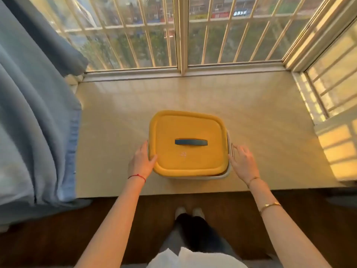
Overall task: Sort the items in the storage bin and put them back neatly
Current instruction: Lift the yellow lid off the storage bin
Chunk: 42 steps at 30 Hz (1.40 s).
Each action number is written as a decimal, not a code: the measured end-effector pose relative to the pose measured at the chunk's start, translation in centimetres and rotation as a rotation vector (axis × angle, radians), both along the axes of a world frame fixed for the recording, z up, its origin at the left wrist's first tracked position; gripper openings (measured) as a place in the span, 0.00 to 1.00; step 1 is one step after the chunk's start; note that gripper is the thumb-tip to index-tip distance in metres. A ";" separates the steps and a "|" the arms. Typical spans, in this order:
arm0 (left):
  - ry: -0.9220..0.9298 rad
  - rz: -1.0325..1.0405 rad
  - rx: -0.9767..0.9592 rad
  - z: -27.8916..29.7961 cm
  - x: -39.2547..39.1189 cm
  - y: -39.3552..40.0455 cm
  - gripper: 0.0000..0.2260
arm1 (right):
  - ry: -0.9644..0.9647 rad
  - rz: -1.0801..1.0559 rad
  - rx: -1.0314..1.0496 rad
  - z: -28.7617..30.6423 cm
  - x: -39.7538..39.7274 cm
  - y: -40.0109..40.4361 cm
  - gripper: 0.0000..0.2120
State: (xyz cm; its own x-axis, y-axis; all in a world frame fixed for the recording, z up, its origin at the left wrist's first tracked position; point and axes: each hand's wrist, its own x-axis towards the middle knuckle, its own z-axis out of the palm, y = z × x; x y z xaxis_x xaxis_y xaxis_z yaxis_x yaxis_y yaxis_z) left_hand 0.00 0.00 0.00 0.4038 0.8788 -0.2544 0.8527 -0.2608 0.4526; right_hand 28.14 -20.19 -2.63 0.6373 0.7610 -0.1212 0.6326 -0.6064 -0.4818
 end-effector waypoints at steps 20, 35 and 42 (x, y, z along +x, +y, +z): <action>-0.146 0.111 -0.186 -2.9 0.4 1.7 0.27 | 0.404 -0.327 0.055 -3.3 -0.6 3.6 0.31; -0.268 -0.026 -0.094 0.2 7.9 -2.5 0.24 | 0.169 -0.492 0.241 -0.7 2.4 -6.2 0.28; -0.286 -0.070 -0.143 -1.5 16.5 -12.6 0.26 | 0.212 -0.588 0.146 -1.0 9.7 -17.5 0.26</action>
State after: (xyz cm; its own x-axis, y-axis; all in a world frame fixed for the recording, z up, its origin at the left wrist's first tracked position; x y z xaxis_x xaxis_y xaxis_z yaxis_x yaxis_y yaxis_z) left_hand 16.53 -12.58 -1.48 0.5347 0.8100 -0.2408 0.6682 -0.2308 0.7073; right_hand 37.86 -37.64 -3.60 0.9269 0.3097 -0.2119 0.0961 -0.7419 -0.6636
